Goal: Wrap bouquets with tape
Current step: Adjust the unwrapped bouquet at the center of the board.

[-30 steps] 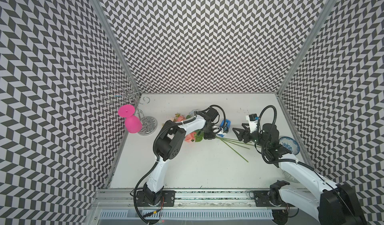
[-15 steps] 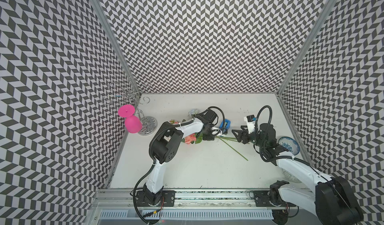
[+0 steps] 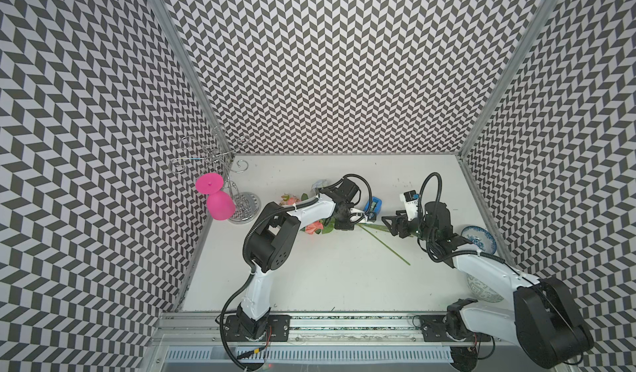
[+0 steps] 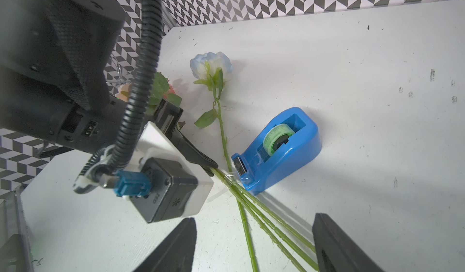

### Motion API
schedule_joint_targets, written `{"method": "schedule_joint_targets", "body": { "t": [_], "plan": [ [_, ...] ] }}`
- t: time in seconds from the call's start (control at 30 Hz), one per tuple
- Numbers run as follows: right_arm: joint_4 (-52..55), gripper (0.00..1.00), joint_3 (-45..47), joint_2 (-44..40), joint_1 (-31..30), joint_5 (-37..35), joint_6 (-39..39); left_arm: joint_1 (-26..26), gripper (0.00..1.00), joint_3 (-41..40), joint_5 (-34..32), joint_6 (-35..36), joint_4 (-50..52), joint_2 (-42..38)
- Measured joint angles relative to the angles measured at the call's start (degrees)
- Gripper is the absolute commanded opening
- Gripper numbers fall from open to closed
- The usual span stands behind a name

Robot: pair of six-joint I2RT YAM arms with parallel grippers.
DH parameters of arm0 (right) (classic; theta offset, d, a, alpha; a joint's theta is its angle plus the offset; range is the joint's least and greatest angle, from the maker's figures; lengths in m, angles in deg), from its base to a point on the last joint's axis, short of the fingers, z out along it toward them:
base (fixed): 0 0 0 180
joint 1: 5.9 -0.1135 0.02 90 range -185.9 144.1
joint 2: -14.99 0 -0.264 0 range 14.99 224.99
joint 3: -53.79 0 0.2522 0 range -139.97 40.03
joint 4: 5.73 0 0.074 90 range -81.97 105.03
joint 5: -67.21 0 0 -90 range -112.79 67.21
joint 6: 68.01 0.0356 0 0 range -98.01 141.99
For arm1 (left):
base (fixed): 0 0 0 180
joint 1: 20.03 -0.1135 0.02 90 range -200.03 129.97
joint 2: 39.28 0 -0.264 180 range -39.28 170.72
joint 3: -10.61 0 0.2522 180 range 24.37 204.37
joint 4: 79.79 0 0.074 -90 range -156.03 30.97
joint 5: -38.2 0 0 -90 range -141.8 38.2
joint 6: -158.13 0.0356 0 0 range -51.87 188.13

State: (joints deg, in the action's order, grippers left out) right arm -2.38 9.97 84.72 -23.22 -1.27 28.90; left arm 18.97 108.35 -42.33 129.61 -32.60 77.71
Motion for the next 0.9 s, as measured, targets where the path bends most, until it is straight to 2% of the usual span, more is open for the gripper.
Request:
{"method": "schedule_joint_targets", "body": {
  "t": [0.07,0.17,0.23,0.37,0.67,0.9],
  "plan": [
    [0.09,0.75,-0.15,0.07,0.0,0.04,-0.09,0.04,0.38,-0.15,-0.17,0.72,-0.33,0.0],
    [0.2,0.75,-0.39,0.11,0.0,0.17,-0.33,0.33,0.5,-0.9,-0.9,1.14,-1.53,0.0],
    [0.17,0.75,-0.44,0.09,0.0,0.22,-0.46,0.42,0.53,-1.75,-1.27,1.31,-2.69,0.0],
    [0.22,0.75,-0.44,0.0,0.0,0.37,-0.44,0.35,0.54,-1.31,-1.46,1.9,-2.38,0.48],
    [2.25,0.75,-0.46,-0.17,0.0,0.15,-0.48,-1.09,0.52,11.61,1.33,1.88,7.08,8.33],
    [2.69,0.75,-0.46,-1.38,0.0,-0.07,-0.48,-2.08,0.5,14.23,3.43,1.86,10.23,10.08]
  ]
}}
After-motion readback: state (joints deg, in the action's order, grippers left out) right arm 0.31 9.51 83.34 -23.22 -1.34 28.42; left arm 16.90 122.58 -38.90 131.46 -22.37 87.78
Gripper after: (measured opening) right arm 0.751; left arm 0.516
